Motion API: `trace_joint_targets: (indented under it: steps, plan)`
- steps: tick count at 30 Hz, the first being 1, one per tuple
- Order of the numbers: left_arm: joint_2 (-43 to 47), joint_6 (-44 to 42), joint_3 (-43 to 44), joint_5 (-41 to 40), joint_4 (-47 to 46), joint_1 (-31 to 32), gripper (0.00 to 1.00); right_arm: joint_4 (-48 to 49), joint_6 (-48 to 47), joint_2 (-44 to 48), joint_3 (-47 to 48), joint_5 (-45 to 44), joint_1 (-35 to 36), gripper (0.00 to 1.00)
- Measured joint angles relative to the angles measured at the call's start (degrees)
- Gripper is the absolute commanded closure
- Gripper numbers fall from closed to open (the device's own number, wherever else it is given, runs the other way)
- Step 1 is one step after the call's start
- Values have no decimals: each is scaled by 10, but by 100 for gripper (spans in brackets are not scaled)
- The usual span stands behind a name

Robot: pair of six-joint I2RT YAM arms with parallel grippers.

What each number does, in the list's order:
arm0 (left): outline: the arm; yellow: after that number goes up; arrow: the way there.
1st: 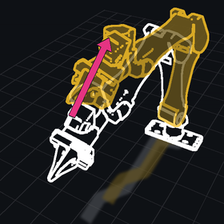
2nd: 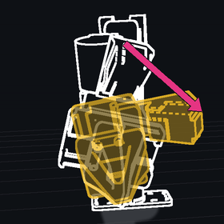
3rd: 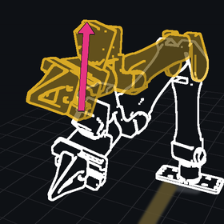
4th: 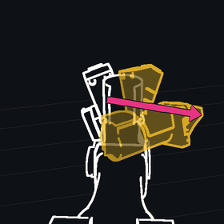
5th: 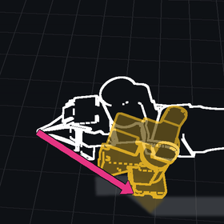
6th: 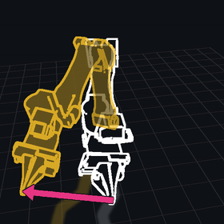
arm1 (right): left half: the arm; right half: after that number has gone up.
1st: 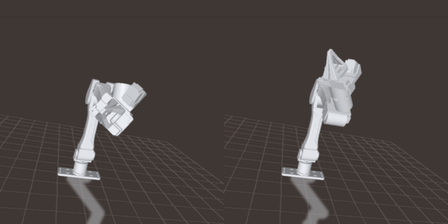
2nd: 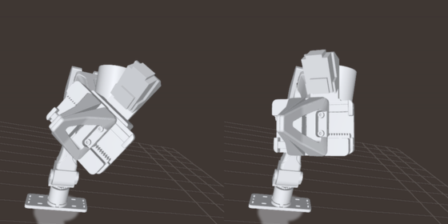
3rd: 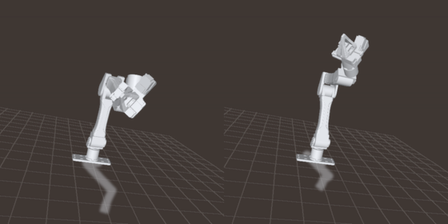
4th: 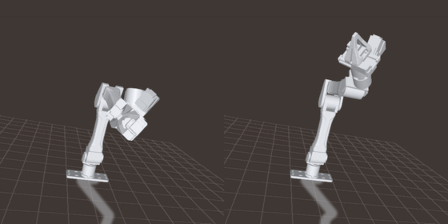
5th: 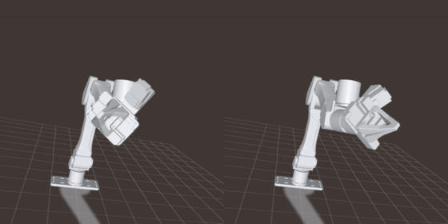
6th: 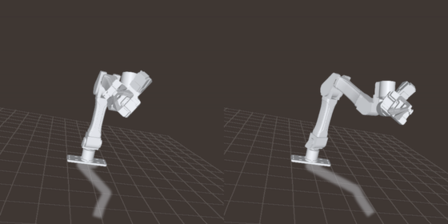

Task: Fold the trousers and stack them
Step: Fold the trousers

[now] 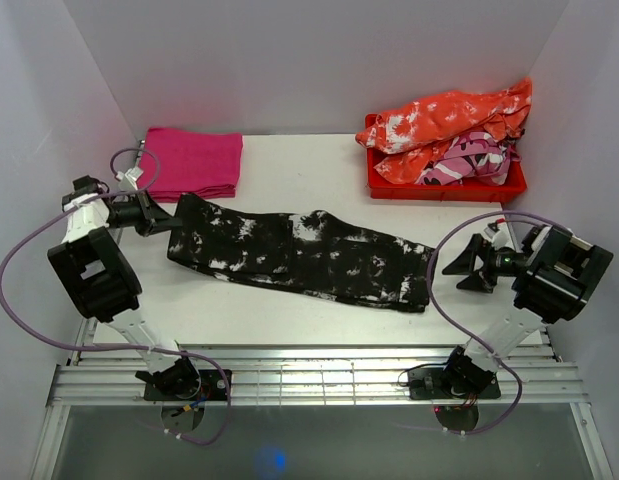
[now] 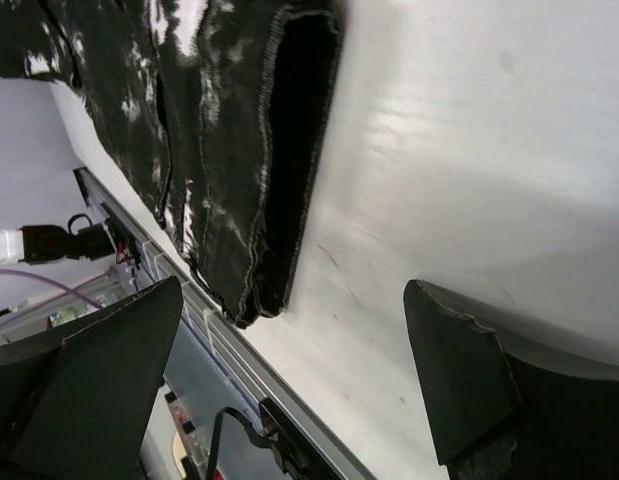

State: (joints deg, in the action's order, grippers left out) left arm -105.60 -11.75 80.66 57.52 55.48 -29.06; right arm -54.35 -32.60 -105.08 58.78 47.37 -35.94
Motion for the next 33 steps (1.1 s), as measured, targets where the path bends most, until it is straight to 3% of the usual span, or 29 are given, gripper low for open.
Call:
trace_joint_targets:
  steps: [3, 5, 14, 15, 18, 26, 33]
  plan:
    - [7, 2, 37, -1, 31, 1, 100, 41, 49, 7, -16, 23, 58, 0]
    - [9, 5, 56, -1, 48, 3, 100, 65, 75, 9, -24, 35, 91, 7]
    - [26, 54, 92, 4, 83, 55, 100, 193, 181, -3, -54, 38, 164, 58]
    - [29, 62, 97, 4, 83, 69, 100, 206, 187, -5, -57, 36, 166, 72]
    - [43, 97, 104, 6, 72, 122, 100, 240, 203, -8, -69, 28, 175, 92]
    - [105, 267, 59, -16, -59, 304, 100, 278, 228, -8, -81, 36, 188, 92]
    - [85, 389, 35, -52, -174, 455, 100, 289, 231, -8, -85, 42, 190, 92]
